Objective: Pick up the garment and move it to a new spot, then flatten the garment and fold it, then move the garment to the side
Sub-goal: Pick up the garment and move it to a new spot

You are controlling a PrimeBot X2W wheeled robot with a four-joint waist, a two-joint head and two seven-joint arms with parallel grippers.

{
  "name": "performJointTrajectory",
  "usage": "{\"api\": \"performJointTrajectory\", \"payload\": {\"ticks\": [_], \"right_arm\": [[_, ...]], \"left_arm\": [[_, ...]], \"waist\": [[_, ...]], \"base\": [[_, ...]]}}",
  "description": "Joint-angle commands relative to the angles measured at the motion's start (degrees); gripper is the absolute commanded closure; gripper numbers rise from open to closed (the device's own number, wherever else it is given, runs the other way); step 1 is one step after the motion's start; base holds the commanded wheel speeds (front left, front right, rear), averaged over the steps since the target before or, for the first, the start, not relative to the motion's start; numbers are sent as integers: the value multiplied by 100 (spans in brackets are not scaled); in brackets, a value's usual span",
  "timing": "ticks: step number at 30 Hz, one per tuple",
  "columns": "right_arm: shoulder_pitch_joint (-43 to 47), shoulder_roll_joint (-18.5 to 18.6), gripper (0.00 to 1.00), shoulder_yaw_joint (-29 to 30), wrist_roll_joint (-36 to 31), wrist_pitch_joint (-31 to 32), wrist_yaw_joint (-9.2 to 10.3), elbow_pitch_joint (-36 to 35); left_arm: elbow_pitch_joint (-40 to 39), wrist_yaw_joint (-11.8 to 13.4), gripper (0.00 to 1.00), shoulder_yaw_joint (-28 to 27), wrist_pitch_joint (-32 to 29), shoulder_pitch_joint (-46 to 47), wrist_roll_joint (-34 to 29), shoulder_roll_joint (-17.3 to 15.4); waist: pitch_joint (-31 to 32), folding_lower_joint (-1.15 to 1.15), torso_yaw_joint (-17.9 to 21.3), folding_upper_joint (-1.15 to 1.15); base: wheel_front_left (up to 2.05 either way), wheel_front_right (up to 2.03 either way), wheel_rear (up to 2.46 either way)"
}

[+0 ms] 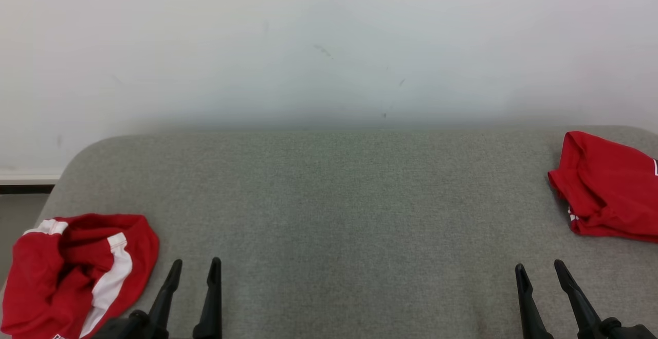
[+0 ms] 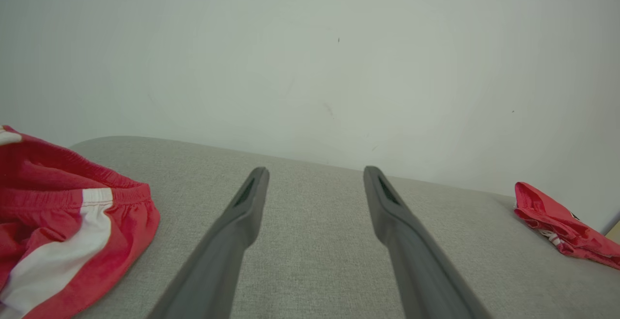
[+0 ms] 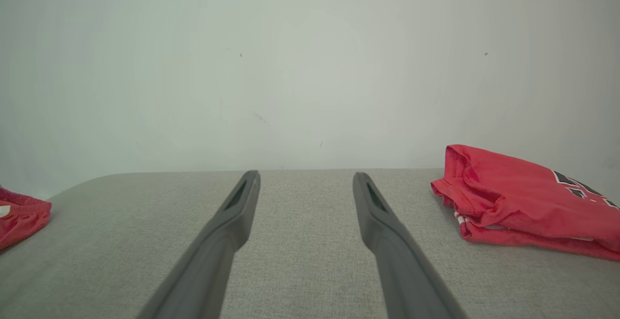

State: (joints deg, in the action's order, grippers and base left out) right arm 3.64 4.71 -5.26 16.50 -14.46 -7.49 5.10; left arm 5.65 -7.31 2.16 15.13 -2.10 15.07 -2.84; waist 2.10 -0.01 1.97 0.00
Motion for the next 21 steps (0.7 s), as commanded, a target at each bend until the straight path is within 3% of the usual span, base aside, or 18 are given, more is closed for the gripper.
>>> {"api": "performJointTrajectory", "payload": {"ticks": [1,10,21], "right_arm": [[-76,9,0,-18,20,-20,1,23],[-124,7,0,-171,100,-25,1,111],[-152,-10,0,-376,206,-60,1,217]], "left_arm": [[3,-24,0,-13,-1,51,15,-14],[36,118,0,-187,-1,116,-140,-15],[82,174,0,-333,-2,177,-175,-16]], "waist": [[-9,1,-2,0],[-32,1,-189,0],[-72,1,-1084,0]], "base": [[0,0,0],[0,0,0],[0,0,0]]}}
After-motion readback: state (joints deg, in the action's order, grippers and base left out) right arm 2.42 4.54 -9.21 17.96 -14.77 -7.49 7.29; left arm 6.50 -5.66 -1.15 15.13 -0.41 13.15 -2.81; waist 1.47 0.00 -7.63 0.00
